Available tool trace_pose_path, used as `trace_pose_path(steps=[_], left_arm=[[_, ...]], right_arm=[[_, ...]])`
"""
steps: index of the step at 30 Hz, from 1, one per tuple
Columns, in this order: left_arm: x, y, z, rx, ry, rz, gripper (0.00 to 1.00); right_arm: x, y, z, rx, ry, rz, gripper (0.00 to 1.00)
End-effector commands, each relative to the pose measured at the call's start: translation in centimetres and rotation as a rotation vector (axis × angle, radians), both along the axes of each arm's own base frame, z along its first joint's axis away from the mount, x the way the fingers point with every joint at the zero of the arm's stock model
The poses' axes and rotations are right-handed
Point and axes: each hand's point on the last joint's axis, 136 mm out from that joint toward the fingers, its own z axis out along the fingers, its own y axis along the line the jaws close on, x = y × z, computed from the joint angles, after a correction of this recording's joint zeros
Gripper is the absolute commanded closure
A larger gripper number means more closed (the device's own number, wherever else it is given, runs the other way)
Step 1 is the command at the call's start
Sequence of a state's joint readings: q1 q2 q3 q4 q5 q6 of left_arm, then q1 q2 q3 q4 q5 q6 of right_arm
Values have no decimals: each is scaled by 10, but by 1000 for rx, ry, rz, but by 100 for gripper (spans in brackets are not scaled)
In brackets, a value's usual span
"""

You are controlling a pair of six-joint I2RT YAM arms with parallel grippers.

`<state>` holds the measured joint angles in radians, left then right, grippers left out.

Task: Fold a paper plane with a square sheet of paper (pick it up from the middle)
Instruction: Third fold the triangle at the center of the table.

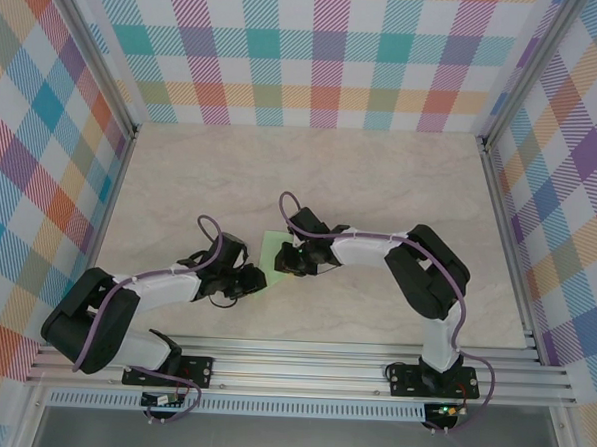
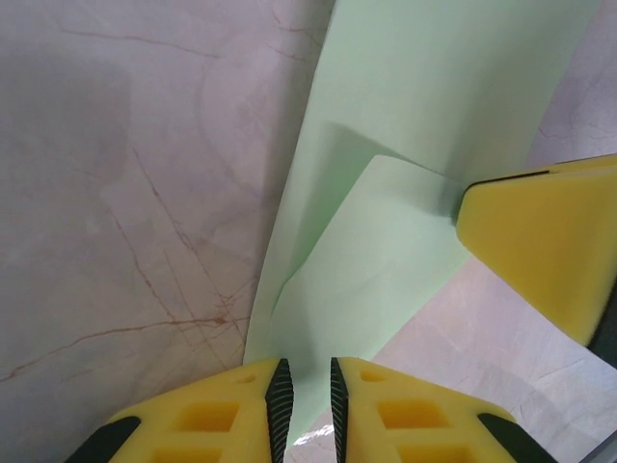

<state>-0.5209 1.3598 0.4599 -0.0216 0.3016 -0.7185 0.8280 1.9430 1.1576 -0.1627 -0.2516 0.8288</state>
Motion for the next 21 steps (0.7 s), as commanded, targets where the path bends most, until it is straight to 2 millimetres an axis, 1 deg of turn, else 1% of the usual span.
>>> trace_pose_path(steps=[1,3,5,7,9,11,14,18,21], left_arm=[[-34,35,-38,140,146,41,77],[-34,35,-37,139,144,38,77],[-33,35,-36,141,139,38,77],[-33,34,-35,139,137,37,77],[-33,34,-34,139,133,35,77],[-32,35,-34,143,134,35,78],[-33,35,-34,146,137,31,78],[-35,39,-38,174,151,30,82],[-39,42,-42,192,170,28,85]], right_arm=[[-1,8,35,88,-34,40,79],[-9,13,37,131,-10,54,81],[-16,18,34,146,9,68,82],[-21,20,27,146,28,72,83],[-26,23,16,136,59,71,85],[-27,22,5,129,80,59,86],[-29,22,-7,128,99,52,86],[-26,12,-23,60,96,35,86],[-20,3,-27,21,77,12,86]])
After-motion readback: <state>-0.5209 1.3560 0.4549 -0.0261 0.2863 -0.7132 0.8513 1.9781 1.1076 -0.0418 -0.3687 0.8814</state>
